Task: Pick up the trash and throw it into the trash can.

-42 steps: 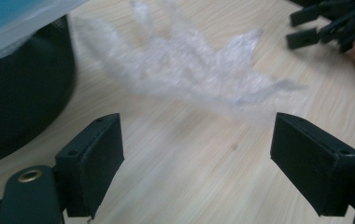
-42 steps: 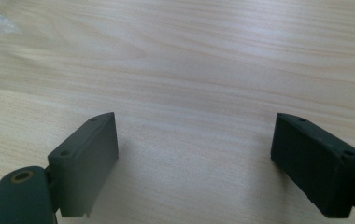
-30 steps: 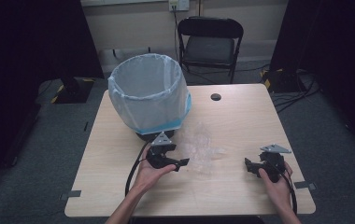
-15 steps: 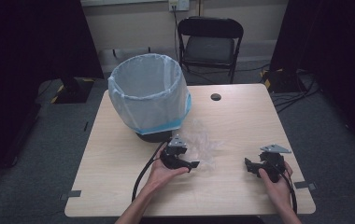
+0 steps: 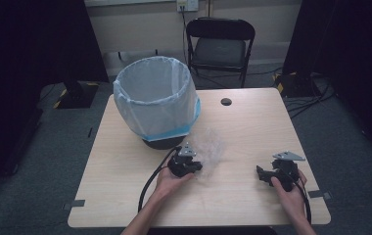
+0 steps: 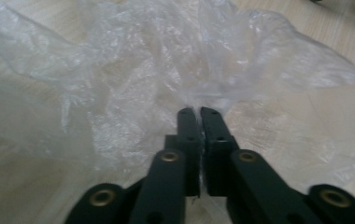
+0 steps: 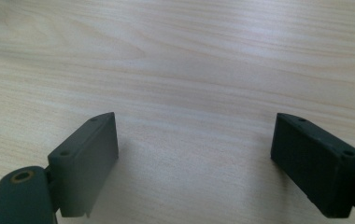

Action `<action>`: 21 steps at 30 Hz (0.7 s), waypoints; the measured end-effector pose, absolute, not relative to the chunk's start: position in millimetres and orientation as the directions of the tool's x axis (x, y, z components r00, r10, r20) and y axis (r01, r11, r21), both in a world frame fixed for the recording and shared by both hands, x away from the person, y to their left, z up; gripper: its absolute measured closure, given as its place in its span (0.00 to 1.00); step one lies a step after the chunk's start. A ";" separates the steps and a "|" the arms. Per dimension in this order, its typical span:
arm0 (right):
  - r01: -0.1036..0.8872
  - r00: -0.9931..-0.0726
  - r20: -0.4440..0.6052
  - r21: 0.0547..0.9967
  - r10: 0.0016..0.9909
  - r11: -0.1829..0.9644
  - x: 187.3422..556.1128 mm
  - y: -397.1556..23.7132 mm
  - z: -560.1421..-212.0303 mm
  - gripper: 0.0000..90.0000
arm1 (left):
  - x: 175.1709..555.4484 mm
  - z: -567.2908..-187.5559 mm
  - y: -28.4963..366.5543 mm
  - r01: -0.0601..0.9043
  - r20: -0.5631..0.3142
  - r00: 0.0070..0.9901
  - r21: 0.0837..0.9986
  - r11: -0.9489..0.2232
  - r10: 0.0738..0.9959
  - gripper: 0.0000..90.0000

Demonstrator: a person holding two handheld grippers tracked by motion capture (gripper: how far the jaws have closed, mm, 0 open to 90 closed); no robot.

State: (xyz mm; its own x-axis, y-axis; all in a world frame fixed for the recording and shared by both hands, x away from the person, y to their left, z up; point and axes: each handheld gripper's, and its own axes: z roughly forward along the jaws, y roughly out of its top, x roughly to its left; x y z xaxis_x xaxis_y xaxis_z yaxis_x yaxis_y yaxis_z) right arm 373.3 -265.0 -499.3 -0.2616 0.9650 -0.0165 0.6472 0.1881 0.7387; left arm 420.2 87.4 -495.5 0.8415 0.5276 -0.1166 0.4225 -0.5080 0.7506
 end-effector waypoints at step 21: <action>0.647 -0.261 -0.017 0.739 0.965 0.188 373.3 -264.9 -499.3 0.16 | 409.5 -456.8 99.2 0.355 -0.152 0.873 0.850 -0.390 0.463 1.00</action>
State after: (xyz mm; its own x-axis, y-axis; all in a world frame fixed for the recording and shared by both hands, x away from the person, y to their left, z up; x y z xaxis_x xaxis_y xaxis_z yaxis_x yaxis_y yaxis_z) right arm 373.3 -264.9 -499.3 -0.2612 0.9651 -0.0165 0.6475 0.1878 0.7386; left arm 409.5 99.2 -456.8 0.8731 0.4632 -0.1522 0.3550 -0.3899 0.8497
